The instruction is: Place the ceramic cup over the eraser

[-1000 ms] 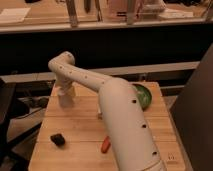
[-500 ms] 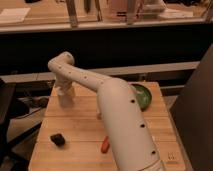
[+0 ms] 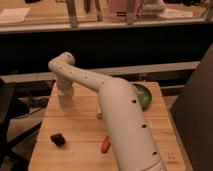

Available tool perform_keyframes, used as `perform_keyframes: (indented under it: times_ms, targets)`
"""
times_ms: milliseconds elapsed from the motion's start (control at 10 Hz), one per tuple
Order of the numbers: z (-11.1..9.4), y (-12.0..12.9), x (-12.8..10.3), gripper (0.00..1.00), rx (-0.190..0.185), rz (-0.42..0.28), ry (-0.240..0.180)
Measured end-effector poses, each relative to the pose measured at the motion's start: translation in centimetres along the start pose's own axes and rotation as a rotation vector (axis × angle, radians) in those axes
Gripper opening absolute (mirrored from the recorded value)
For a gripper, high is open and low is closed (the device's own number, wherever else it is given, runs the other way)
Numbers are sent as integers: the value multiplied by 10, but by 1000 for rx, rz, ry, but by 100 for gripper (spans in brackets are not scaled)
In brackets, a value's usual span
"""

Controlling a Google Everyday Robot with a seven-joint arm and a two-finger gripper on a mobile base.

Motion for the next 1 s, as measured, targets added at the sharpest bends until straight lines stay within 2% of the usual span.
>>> perform_keyframes:
  times_ms: [200, 300, 500, 700, 800, 1000]
  targets:
    - [-11, 3, 1, 7, -1, 3, 4]
    - [-19, 3, 1, 2, -2, 3, 5]
    - [-22, 6, 1, 2, -6, 2, 5]
    - [-24, 7, 2, 7, -7, 7, 6]
    - [-34, 11, 2, 3, -2, 14, 2]
    - [-56, 23, 12, 3, -6, 29, 9]
